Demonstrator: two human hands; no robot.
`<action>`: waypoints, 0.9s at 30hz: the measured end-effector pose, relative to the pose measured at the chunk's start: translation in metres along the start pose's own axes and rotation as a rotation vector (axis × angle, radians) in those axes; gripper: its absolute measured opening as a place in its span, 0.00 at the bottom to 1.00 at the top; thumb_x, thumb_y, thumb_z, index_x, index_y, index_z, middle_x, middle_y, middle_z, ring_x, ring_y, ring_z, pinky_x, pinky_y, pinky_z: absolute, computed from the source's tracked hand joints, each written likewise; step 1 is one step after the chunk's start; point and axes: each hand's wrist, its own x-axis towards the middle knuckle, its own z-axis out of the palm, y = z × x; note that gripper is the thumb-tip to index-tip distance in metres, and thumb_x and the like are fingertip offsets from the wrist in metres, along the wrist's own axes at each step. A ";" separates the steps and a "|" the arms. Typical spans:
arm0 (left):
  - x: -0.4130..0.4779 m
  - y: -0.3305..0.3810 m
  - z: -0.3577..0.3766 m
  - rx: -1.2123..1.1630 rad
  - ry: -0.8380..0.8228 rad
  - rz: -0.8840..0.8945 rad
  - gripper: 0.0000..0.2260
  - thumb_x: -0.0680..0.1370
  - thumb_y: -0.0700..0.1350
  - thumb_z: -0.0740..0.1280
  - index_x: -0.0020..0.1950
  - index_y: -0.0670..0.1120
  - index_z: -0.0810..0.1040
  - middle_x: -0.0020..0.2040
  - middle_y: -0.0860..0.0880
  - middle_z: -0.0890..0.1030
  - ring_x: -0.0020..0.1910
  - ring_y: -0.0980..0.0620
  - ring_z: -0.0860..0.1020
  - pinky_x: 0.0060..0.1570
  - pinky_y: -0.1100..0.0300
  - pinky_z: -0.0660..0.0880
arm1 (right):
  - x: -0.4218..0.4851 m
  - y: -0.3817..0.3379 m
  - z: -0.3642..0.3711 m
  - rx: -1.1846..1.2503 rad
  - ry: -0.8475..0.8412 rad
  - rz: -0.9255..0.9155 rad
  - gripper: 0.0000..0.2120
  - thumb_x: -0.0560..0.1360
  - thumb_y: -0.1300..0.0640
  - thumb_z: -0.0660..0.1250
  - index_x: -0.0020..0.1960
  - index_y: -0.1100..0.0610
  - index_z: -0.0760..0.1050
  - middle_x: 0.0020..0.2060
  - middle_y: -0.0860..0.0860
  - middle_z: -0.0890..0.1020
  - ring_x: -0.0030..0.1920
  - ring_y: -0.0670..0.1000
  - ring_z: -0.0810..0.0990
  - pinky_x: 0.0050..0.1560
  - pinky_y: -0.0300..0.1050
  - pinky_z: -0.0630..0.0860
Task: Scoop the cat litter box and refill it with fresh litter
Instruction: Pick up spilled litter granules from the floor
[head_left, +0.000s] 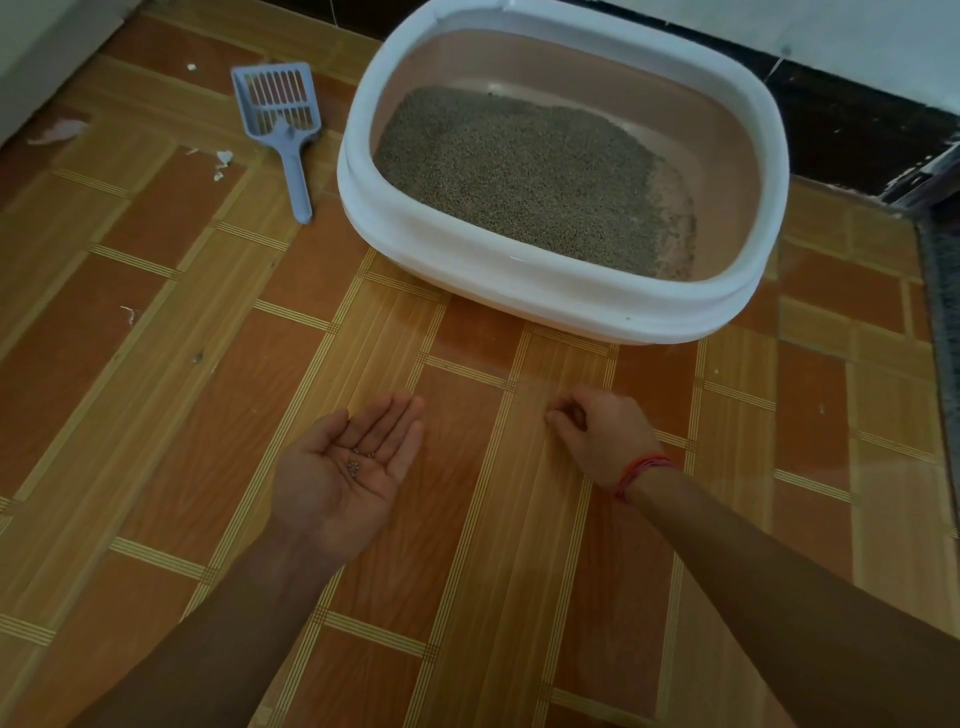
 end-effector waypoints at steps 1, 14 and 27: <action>0.000 0.000 0.000 0.000 0.002 0.002 0.22 0.82 0.44 0.55 0.42 0.34 0.85 0.54 0.38 0.84 0.56 0.41 0.83 0.55 0.45 0.78 | 0.000 0.000 0.001 -0.009 -0.007 -0.001 0.05 0.79 0.51 0.63 0.49 0.48 0.77 0.33 0.39 0.73 0.35 0.40 0.73 0.38 0.36 0.70; 0.001 -0.005 0.001 0.014 -0.016 -0.002 0.23 0.83 0.45 0.54 0.44 0.34 0.85 0.54 0.37 0.84 0.55 0.42 0.83 0.52 0.47 0.81 | -0.020 -0.111 -0.017 0.072 -0.281 -0.166 0.13 0.82 0.56 0.55 0.41 0.60 0.70 0.34 0.52 0.71 0.34 0.46 0.68 0.41 0.36 0.71; 0.004 0.002 -0.005 -0.028 -0.052 -0.018 0.23 0.83 0.45 0.55 0.44 0.35 0.85 0.51 0.40 0.85 0.54 0.44 0.84 0.56 0.50 0.79 | -0.013 -0.135 -0.002 0.201 -0.004 -0.299 0.09 0.80 0.51 0.58 0.50 0.52 0.76 0.42 0.46 0.81 0.43 0.48 0.78 0.45 0.46 0.75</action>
